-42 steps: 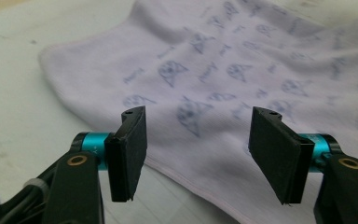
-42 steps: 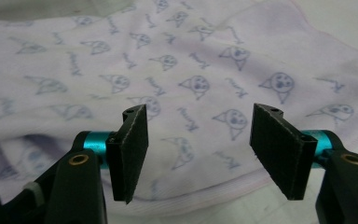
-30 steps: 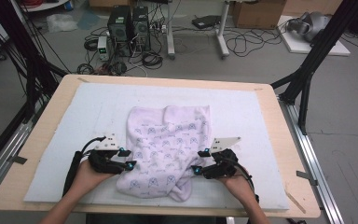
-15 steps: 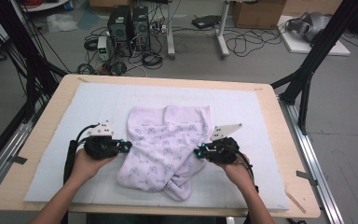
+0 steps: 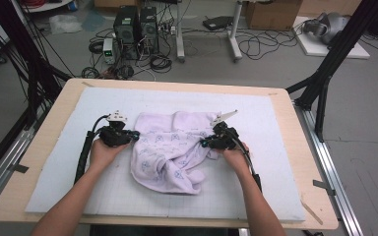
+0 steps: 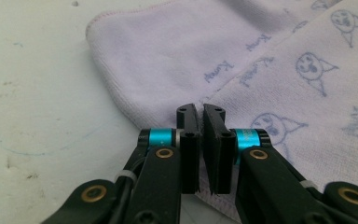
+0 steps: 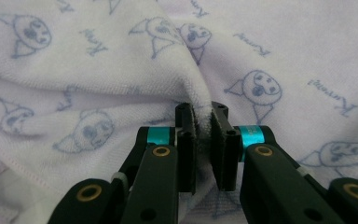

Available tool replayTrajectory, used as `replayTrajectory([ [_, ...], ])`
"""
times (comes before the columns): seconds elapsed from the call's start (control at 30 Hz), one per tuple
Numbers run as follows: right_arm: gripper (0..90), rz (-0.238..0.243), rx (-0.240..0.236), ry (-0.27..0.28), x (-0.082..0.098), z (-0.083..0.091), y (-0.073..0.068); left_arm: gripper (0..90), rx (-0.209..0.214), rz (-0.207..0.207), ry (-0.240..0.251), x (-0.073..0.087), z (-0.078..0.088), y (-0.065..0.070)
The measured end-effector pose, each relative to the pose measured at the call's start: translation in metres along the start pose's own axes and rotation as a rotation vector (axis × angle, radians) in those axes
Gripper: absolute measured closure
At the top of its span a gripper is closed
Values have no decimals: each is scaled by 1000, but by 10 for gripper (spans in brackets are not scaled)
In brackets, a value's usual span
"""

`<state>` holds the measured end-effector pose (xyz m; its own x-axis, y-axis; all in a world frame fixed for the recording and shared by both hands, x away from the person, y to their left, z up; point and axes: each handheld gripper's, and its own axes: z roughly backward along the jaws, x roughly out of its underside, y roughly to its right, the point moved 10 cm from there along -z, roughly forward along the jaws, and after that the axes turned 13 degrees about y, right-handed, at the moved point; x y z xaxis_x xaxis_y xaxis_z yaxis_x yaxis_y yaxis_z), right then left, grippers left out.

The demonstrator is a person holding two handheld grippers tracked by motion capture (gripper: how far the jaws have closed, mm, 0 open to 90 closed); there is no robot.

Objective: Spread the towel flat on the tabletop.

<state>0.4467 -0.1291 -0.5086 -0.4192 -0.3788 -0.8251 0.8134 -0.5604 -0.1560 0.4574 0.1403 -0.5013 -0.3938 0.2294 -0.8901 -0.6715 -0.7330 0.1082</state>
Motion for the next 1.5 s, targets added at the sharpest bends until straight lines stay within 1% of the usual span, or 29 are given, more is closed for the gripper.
replayTrajectory([
  [0.07, 782, 5, 6, 0, 0, 1, 0, 825, 0, -13, 3, -2, 3, 1],
  [0.1, 728, 31, 26, 9, -3, 5, 1, 761, -1, -10, 8, -3, 6, 0],
  [0.13, 708, 33, 35, 24, -6, 9, 1, 721, -1, -1, 16, -6, 10, 0],
  [0.17, 708, 33, 35, 24, -6, 9, 1, 721, -1, 9, 29, -9, 15, 0],
  [0.23, 652, 34, 47, 68, -13, 18, -1, 662, 0, 6, 52, -14, 26, 1],
  [0.27, 650, 33, 52, 85, -16, 24, -3, 647, 5, -1, 63, -17, 32, 2],
  [0.3, 635, 40, 50, 106, -20, 30, -7, 634, 9, -11, 73, -19, 39, 5],
  [0.33, 609, 65, 52, 128, -23, 39, -14, 600, 9, -20, 73, -20, 43, 7],
  [0.37, 609, 65, 52, 128, -23, 39, -14, 600, 17, -27, 77, -21, 48, 11],
  [0.47, 606, 86, 33, 163, -26, 51, -30, 571, 50, -51, 92, -23, 62, 26],
  [0.53, 592, 97, 6, 166, -23, 53, -42, 541, 83, -61, 93, -20, 68, 40],
  [0.57, 577, 102, -13, 152, -21, 52, -49, 535, 96, -71, 87, -17, 71, 47],
  [0.63, 568, 129, -36, 100, -16, 49, -62, 487, 126, -71, 91, -10, 73, 63],
  [0.67, 567, 165, -54, 111, -16, 44, -75, 458, 140, -72, 91, -6, 73, 70],
  [0.7, 567, 165, -54, 111, -16, 44, -75, 458, 150, -71, 87, -1, 73, 76],
  [0.73, 568, 177, -65, 123, -16, 40, -81, 442, 164, -71, 87, 3, 73, 82],
  [0.87, 561, 179, -89, 71, -3, 21, -93, 406, 222, -75, 64, 18, 71, 102],
  [0.93, 562, 172, -103, 54, 4, 13, -96, 413, 232, -108, 29, 25, 68, 107],
  [0.97, 564, 175, -102, 42, 6, 8, -96, 443, 234, -119, 13, 28, 65, 108],
  [1.0, 571, 178, -98, 24, 11, -1, -97, 539, 240, -133, -10, 32, 62, 109],
  [1.03, 571, 178, -98, 24, 11, -1, -97, 539, 241, -143, -21, 34, 59, 109],
  [1.1, 604, 179, -97, 2, 16, -8, -97, 653, 246, -153, -38, 38, 54, 108],
  [1.13, 649, 169, -109, 9, 15, -10, -98, 698, 251, -141, -32, 37, 53, 107],
  [1.17, 699, 176, -110, 9, 15, -11, -98, 735, 257, -130, -29, 36, 54, 106],
  [1.23, 823, 208, -130, 2, 15, -11, -100, 781, 278, -105, -19, 33, 56, 104],
  [1.27, 857, 224, -131, 1, 14, -10, -101, 789, 277, -102, -19, 32, 58, 102],
  [1.3, 862, 237, -132, -7, 14, -8, -101, 792, 274, -98, -11, 31, 60, 101],
  [1.4, 869, 223, -146, -5, 15, 1, -99, 792, 273, -101, 8, 25, 67, 98],
  [1.5, 871, 211, -142, 24, 11, 14, -96, 786, 282, -93, 34, 18, 75, 96],
])
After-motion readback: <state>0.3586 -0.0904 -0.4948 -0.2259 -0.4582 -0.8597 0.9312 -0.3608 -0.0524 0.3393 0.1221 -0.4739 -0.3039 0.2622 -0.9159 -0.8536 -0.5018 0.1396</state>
